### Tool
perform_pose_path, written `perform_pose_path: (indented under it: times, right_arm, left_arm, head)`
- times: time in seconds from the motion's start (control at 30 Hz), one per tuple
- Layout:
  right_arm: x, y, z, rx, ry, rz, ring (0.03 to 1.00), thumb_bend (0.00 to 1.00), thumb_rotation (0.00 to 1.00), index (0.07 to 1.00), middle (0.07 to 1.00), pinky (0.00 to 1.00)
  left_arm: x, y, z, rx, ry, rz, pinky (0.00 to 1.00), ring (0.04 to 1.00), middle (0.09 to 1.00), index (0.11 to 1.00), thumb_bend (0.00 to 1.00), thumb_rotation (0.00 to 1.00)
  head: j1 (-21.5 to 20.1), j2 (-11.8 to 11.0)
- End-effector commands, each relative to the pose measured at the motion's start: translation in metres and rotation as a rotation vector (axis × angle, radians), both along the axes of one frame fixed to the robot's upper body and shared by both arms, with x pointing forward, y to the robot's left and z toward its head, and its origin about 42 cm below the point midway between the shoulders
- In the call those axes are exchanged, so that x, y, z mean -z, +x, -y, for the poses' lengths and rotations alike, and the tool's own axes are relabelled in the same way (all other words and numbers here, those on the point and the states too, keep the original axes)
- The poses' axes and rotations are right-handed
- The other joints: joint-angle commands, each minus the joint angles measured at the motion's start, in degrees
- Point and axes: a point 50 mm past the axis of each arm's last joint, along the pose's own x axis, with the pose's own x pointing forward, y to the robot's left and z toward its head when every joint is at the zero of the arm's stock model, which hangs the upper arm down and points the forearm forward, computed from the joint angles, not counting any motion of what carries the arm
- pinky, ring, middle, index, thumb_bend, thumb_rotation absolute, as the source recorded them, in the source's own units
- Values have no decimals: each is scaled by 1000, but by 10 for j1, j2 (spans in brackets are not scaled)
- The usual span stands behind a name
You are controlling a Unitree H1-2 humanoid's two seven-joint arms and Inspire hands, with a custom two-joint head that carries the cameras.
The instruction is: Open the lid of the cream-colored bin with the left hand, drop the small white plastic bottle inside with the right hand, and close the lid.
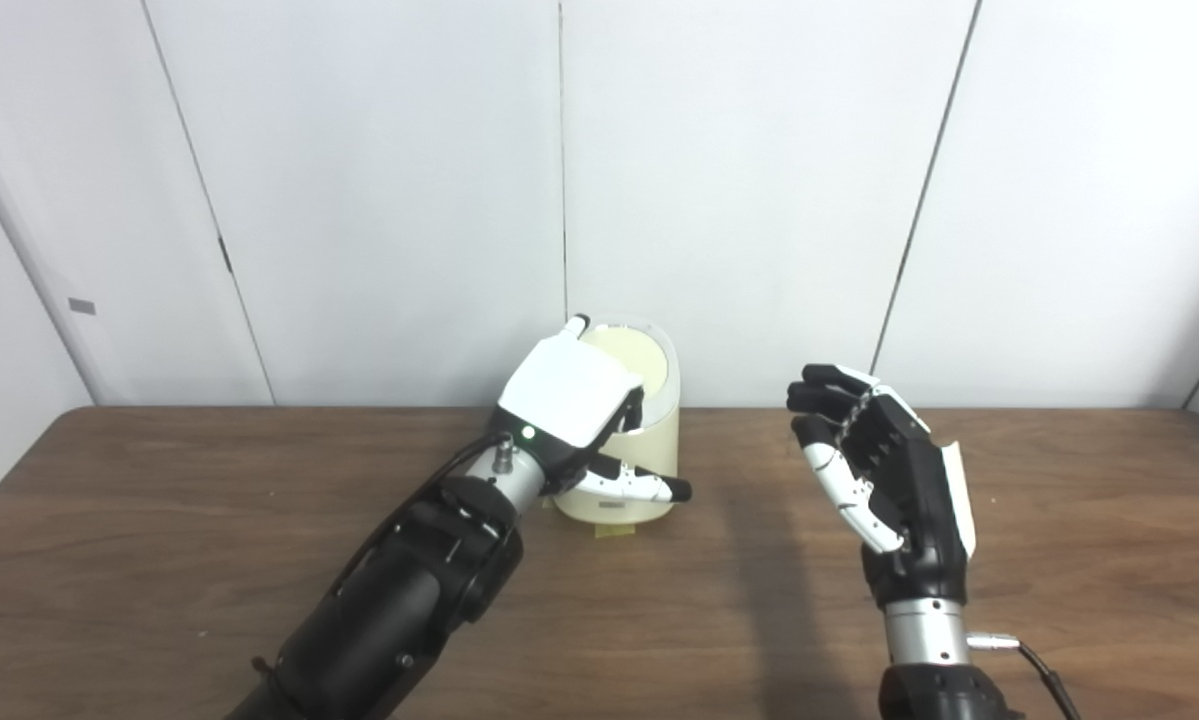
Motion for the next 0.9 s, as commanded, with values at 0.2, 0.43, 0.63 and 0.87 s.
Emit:
perform_pose_path:
  times: [0.2, 0.43, 0.63, 0.87]
  right_arm:
    - [-21, 5, -4, -10, 9, 99, 666, 268, 410, 658, 645, 614]
    - [-21, 4, -4, -10, 19, 95, 665, 263, 402, 658, 643, 615]
    - [-22, 4, -4, -12, 15, 94, 662, 256, 403, 659, 641, 613]
    - [-20, 4, -4, -18, 12, 90, 665, 246, 399, 658, 645, 615]
  left_arm:
    - [-2, 0, 0, -17, -80, 16, 1000, 830, 789, 763, 703, 979]
    - [-11, -2, -6, -52, -275, 148, 1000, 817, 787, 770, 665, 1000]
    - [-24, -7, -11, -83, -470, 240, 981, 831, 805, 803, 646, 1000]
    - [-45, -16, -25, -75, -618, 330, 915, 839, 827, 826, 559, 1000]
  head:
    - [0, -2]
    - [1, -2]
    - [0, -2]
    - [1, -3]
